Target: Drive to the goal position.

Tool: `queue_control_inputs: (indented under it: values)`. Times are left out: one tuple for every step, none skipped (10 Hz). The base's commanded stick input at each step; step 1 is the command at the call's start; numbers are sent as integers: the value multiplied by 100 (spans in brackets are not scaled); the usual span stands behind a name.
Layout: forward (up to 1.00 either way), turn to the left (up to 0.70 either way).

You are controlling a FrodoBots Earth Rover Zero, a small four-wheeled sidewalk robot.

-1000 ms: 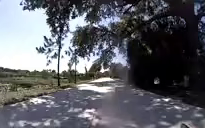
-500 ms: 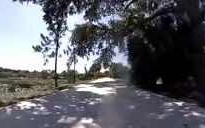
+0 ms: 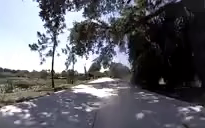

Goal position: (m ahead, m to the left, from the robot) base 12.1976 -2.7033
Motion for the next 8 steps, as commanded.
queue_control_inputs:
  values:
    - [70, 0]
    - [70, 0]
    - [70, 0]
    - [70, 0]
    - [70, 0]
    - [70, 0]
    - [70, 0]
    - [70, 0]
